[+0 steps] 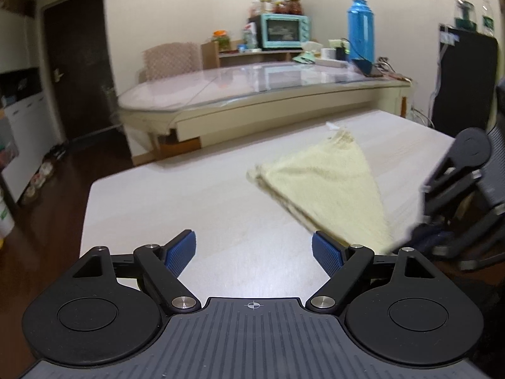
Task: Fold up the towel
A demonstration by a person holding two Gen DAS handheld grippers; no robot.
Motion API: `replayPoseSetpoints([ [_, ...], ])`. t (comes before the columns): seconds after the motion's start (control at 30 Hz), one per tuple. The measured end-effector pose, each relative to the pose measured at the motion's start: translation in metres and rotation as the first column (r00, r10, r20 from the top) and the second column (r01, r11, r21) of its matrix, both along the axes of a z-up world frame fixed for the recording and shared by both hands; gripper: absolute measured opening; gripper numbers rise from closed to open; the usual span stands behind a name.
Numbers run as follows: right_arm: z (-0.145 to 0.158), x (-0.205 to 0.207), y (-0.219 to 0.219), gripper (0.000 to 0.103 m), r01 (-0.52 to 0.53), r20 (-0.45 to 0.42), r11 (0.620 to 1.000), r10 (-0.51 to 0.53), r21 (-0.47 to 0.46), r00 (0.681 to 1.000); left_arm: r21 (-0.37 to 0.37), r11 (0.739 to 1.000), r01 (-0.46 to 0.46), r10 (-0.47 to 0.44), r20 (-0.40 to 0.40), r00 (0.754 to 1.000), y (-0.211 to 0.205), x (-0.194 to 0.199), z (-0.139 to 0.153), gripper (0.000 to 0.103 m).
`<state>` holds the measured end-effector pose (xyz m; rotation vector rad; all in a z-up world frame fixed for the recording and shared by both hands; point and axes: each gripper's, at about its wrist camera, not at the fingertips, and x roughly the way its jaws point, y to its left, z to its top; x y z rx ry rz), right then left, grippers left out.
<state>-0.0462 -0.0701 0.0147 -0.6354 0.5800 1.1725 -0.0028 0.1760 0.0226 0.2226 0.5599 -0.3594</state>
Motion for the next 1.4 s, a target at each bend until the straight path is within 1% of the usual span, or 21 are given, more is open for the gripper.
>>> replayPoseSetpoints([
  [0.1, 0.013, -0.007, -0.021, 0.007, -0.072, -0.096, 0.997, 0.075, 0.030, 0.993, 0.029, 0.999, 0.045, -0.045, -0.007, 0.999, -0.009, 0.020, 0.000, 0.086],
  [0.23, 0.020, -0.015, -0.037, 0.007, -0.119, -0.166, 0.991, 0.127, 0.059, 0.978, 0.037, 0.994, 0.101, -0.100, -0.034, 0.994, -0.015, 0.044, -0.005, 0.086],
  [0.27, 0.020, -0.016, -0.040, 0.007, -0.124, -0.180, 0.990, 0.134, 0.069, 0.975, 0.050, 0.992, 0.120, -0.117, -0.044, 0.992, -0.017, 0.053, -0.009, 0.086],
  [0.33, 0.021, -0.015, -0.045, 0.007, -0.123, -0.192, 0.989, 0.137, 0.085, 0.972, 0.084, 0.984, 0.156, -0.150, -0.068, 0.986, -0.022, 0.071, -0.016, 0.086],
  [0.47, 0.018, -0.010, -0.052, 0.007, -0.110, -0.214, 0.987, 0.133, 0.117, 0.968, 0.109, 0.977, 0.183, -0.172, -0.100, 0.980, -0.022, 0.085, -0.027, 0.085],
  [0.57, 0.017, -0.005, -0.056, 0.007, -0.112, -0.233, 0.984, 0.142, 0.139, 0.962, 0.139, 0.974, 0.180, -0.164, -0.124, 0.979, -0.020, 0.096, -0.036, 0.085],
  [0.63, 0.017, 0.000, -0.060, 0.007, -0.113, -0.253, 0.980, 0.152, 0.164, 0.956, 0.139, 0.974, 0.178, -0.160, -0.134, 0.978, -0.018, 0.100, -0.039, 0.087],
  [0.67, 0.018, 0.000, -0.061, 0.007, -0.113, -0.255, 0.979, 0.154, 0.169, 0.955, 0.128, 0.976, 0.178, -0.160, -0.139, 0.977, -0.016, 0.102, -0.040, 0.088],
  [0.8, 0.031, 0.013, -0.075, 0.007, -0.083, -0.300, 0.964, 0.159, 0.252, 0.941, 0.115, 0.977, 0.178, -0.160, -0.150, 0.976, -0.012, 0.105, -0.042, 0.090],
  [0.87, 0.038, 0.023, -0.083, 0.007, -0.063, -0.315, 0.954, 0.159, 0.294, 0.936, 0.113, 0.977, 0.180, -0.162, -0.152, 0.975, -0.012, 0.106, -0.042, 0.091],
  [0.93, 0.049, 0.046, -0.098, 0.007, -0.022, -0.330, 0.934, 0.148, 0.356, 0.932, 0.110, 0.977, 0.180, -0.162, -0.157, 0.974, -0.011, 0.106, -0.042, 0.091],
  [1.03, 0.057, 0.069, -0.114, 0.006, 0.017, -0.344, 0.914, 0.136, 0.406, 0.929, 0.101, 0.979, 0.179, -0.160, -0.170, 0.972, -0.009, 0.109, -0.042, 0.092],
  [1.17, 0.062, 0.114, -0.139, 0.006, 0.098, -0.389, 0.878, 0.106, 0.469, 0.915, 0.082, 0.982, 0.173, -0.155, -0.186, 0.970, -0.007, 0.111, -0.042, 0.093],
  [1.23, 0.060, 0.137, -0.149, 0.006, 0.140, -0.417, 0.861, 0.090, 0.489, 0.904, 0.064, 0.984, 0.166, -0.150, -0.197, 0.969, -0.005, 0.113, -0.043, 0.093],
  [1.33, 0.053, 0.170, -0.164, 0.006, 0.214, -0.470, 0.831, 0.064, 0.514, 0.880, 0.034, 0.987, 0.155, -0.144, -0.215, 0.966, -0.002, 0.117, -0.044, 0.093],
  [1.4, 0.043, 0.197, -0.174, 0.006, 0.274, -0.516, 0.804, 0.047, 0.527, 0.855, 0.000, 0.991, 0.133, -0.130, -0.221, 0.967, 0.001, 0.120, -0.043, 0.091],
])
